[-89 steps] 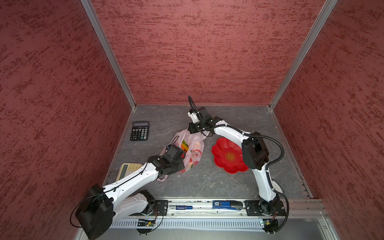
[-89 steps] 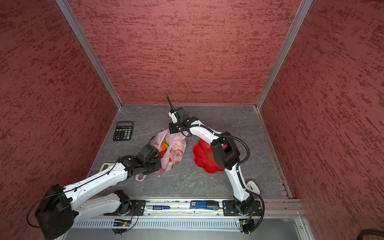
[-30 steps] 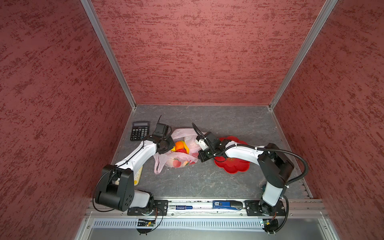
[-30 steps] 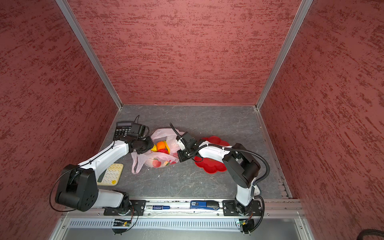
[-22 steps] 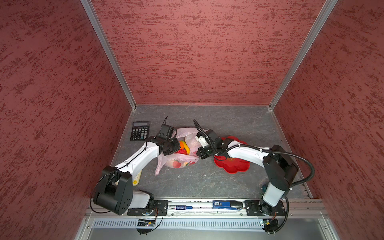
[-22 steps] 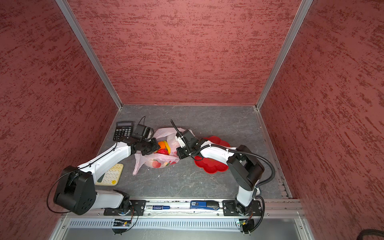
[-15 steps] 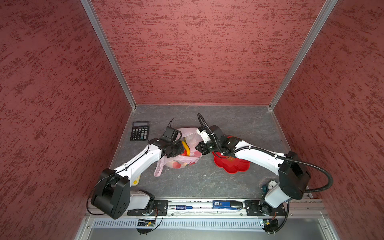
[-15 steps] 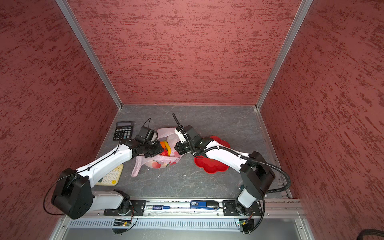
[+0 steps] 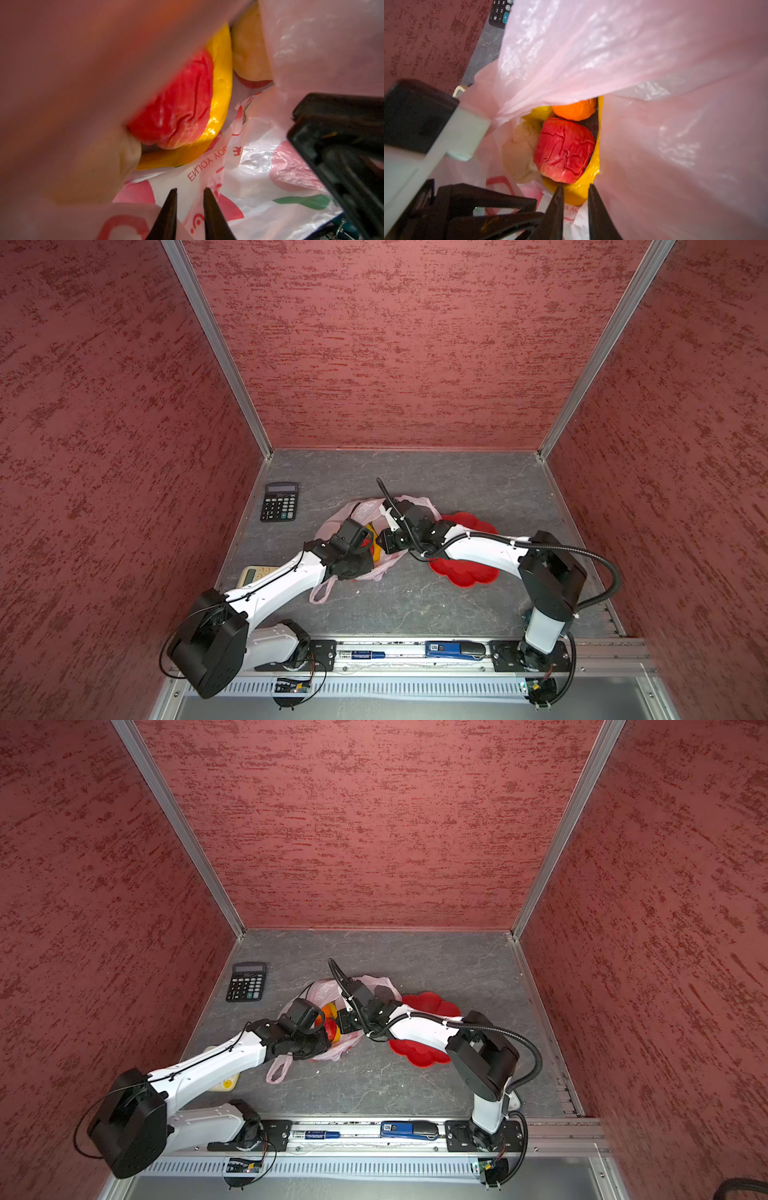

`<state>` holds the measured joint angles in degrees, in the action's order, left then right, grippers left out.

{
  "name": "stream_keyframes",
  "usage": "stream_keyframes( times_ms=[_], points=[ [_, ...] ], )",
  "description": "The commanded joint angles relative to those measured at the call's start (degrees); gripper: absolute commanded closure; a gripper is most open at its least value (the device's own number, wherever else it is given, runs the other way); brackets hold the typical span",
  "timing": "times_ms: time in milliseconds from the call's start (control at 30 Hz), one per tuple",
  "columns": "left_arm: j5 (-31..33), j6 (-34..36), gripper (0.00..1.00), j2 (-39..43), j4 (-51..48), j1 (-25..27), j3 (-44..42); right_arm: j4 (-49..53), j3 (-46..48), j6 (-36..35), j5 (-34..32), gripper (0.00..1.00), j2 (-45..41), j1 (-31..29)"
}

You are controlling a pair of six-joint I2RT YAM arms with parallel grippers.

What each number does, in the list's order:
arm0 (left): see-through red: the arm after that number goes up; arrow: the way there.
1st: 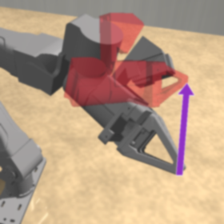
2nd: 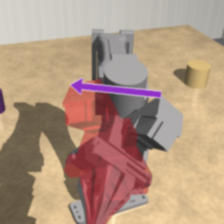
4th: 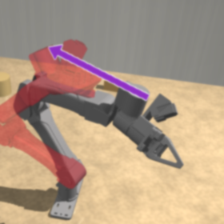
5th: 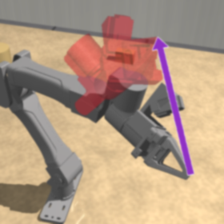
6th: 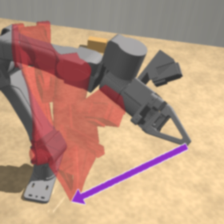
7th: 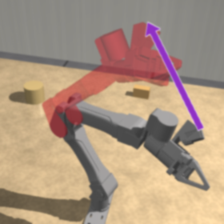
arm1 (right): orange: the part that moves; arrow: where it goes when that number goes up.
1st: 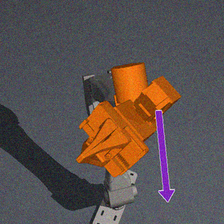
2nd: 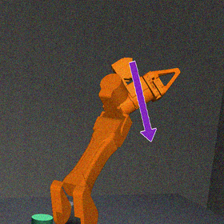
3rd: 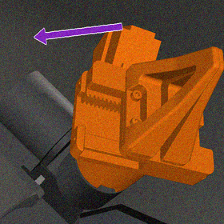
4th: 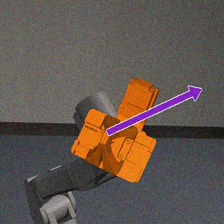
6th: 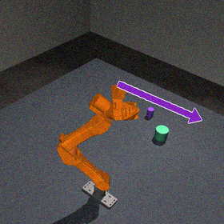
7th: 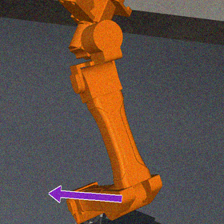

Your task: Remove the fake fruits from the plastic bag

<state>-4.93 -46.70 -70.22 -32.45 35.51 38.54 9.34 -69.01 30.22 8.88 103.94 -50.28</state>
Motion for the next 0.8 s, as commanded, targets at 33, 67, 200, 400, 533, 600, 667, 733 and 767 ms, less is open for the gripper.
stream_keyframes(
  times_ms=[33, 67, 200, 400, 533, 600, 667, 733, 767],
  points=[
    [3.1, -4.3, 0.77, 0.5, 5.2, 1.9, -4.5, -3.5, -3.5, 2.3, -2.6, 0.74, 2.3, -0.3],
    [3.2, -4.7, 0.77, 0.3, 6.4, 2.4, -5.3, -3.5, -3.8, 2.2, -2.5, 0.72, 2.8, -0.3],
    [3.6, -5.1, 0.77, 0.3, 6.9, 2.9, -5.3, -3.3, -4.8, 1.7, -2.0, 0.67, 3.3, -0.4],
    [6.4, -5.0, 0.71, 5.5, -0.5, 2.8, -0.7, -1.0, -5.4, 0.4, -2.4, 0.61, 2.7, -1.0],
    [7.5, -5.1, 0.7, 9.5, -5.1, 2.4, 1.3, 0.7, -5.7, -0.3, -4.1, 0.59, 2.2, -2.5],
    [8.1, -5.2, 0.69, 10.6, -7.3, 2.2, 2.1, 1.9, -6.2, -0.9, -4.7, 0.57, 2.6, -3.3],
    [9.1, -5.7, 0.68, 11.8, -9.8, 2.3, 2.6, 2.8, -7.1, -1.5, -5.2, 0.54, 3.2, -4.1],
    [10.2, -6.5, 0.66, 13.0, -12.0, 2.3, 2.8, 3.0, -7.7, -1.7, -5.3, 0.51, 3.8, -4.4],
    [11.0, -7.0, 0.66, 13.8, -13.1, 2.3, 2.8, 2.9, -7.9, -1.7, -5.3, 0.49, 4.1, -4.6]
  ],
)
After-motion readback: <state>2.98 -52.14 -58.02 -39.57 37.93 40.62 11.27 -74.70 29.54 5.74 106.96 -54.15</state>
